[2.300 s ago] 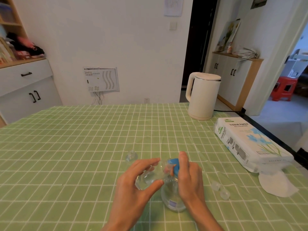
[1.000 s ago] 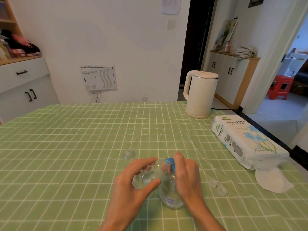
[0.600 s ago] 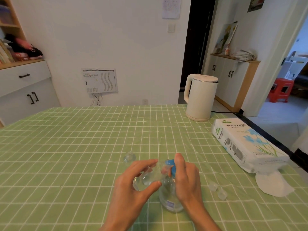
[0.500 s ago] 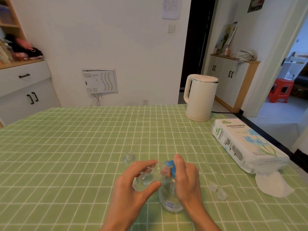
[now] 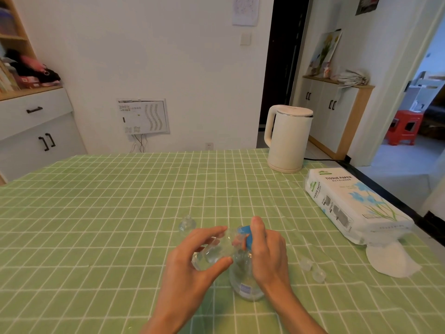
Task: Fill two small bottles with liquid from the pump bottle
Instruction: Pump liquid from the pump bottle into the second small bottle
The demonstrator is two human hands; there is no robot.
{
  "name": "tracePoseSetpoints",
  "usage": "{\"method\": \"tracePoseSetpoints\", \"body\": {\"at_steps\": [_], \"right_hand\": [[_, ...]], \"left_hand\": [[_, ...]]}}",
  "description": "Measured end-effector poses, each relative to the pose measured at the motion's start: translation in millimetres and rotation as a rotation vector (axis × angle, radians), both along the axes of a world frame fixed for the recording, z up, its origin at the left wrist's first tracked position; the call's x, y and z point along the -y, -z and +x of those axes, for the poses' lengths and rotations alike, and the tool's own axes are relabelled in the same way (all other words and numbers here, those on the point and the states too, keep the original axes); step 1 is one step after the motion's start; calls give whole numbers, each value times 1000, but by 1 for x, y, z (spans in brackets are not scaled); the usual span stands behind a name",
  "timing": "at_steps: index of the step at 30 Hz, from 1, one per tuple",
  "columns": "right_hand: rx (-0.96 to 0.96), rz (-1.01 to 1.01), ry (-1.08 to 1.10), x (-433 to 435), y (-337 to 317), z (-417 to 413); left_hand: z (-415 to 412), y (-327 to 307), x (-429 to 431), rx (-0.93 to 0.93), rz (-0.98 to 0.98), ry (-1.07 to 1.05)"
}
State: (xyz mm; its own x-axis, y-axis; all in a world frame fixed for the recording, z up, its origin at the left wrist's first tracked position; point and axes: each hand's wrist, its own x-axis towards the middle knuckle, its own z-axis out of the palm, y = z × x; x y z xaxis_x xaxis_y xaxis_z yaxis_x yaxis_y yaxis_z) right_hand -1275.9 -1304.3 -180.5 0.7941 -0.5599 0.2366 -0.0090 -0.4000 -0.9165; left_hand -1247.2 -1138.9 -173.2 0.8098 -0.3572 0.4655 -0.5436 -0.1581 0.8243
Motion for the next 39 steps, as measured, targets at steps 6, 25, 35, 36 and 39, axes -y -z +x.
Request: {"method": "tracePoseSetpoints", "body": {"at_steps": [6, 25, 35, 36, 39], "right_hand": [[30, 14, -5, -1, -2, -1], [-6, 40, 22, 0, 0, 0], [52, -10, -12, 0, -6, 1], [54, -13, -17, 0, -5, 1], [37, 37, -13, 1, 0, 0]], "left_hand": [[1, 1, 0, -3, 6, 0], [1, 1, 0, -1, 3, -2], [1, 7, -1, -10, 2, -13], [1, 8, -1, -17, -3, -11], [1, 6, 0, -20, -15, -8]]}}
